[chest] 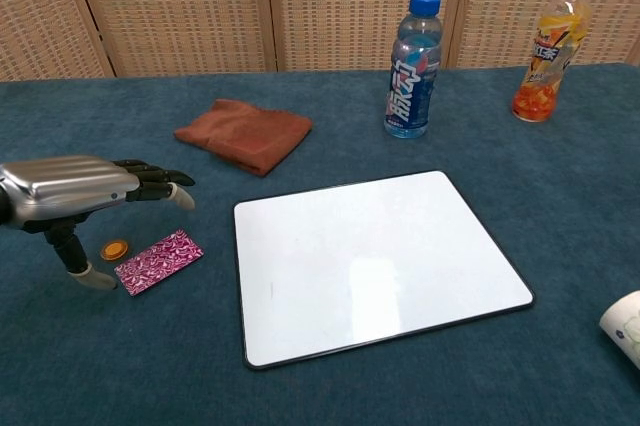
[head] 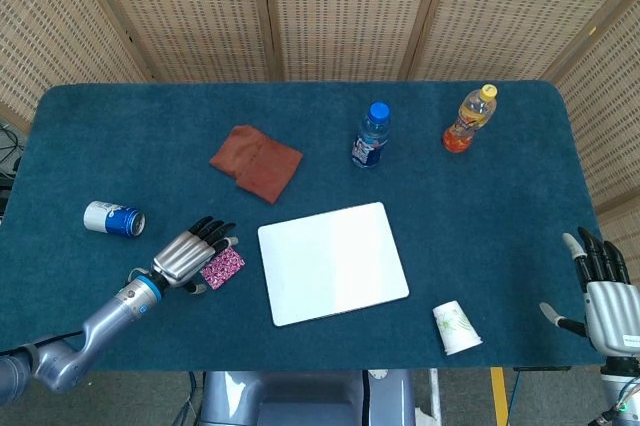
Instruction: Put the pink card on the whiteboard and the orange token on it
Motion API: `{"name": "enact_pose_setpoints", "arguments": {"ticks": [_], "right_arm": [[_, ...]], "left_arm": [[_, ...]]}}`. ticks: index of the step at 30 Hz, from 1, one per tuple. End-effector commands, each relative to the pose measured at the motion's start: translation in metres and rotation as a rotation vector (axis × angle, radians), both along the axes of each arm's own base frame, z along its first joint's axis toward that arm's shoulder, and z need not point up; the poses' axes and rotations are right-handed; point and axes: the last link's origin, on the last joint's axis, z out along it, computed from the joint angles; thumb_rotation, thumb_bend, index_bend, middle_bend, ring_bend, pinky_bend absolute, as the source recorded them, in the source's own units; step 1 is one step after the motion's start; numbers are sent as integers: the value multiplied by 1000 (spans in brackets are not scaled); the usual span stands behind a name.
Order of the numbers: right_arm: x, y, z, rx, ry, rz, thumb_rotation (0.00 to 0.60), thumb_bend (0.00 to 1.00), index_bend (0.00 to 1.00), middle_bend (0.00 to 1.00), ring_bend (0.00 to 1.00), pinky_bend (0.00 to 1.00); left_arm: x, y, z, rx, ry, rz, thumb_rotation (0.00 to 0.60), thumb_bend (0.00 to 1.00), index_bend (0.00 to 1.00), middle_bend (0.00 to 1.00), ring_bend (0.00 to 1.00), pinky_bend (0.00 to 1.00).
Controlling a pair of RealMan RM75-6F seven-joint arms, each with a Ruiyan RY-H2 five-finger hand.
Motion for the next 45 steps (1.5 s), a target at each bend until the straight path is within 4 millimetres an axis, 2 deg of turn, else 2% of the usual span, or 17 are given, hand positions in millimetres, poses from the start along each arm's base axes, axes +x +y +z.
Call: {"name": "enact_pose_setpoints", "arguments": {"ticks": [1, 10, 25, 28, 32, 38, 41, 45], "right_arm": [[0, 0, 0, 0, -1, -1, 600, 53, 32, 0, 0, 0], [0, 0, 0, 0, -5, -4, 600, 53, 32, 0, 0, 0], [-1, 1, 0, 2, -8, -7, 600, 53, 32, 0, 0, 0], [-1, 1, 0, 3, -9, -8, 600, 53, 32, 0, 0, 0], [-1, 1, 0, 3, -10, -8, 600, 51, 32, 0, 0, 0], [-1, 1, 1, 5, -12, -9, 600, 53, 32, 0, 0, 0], [-1, 1, 0, 5, -12, -9, 600, 51, 32, 0, 0, 0], [-1, 1, 0, 5, -12, -10, 600, 53, 32, 0, 0, 0]], "left_arm": [[0, 1, -4, -5, 11, 4, 600, 0, 141, 0, 0, 0], [-4, 0, -15, -19, 34, 13, 600, 0, 152, 0, 0, 0], [-3, 3, -21, -18, 44, 23, 600, 0, 174, 0, 0, 0], [-2, 4, -23, -21, 47, 26, 600, 0, 223, 0, 0, 0], [-2, 5, -24, -23, 51, 33, 600, 14, 362, 0, 0, 0], [-4, 4, -21, -17, 57, 38, 600, 59, 518, 0, 0, 0], [-4, 4, -20, -12, 57, 39, 600, 80, 568, 0, 0, 0], [-6, 4, -18, -9, 63, 40, 600, 91, 581, 0, 0, 0]]}}
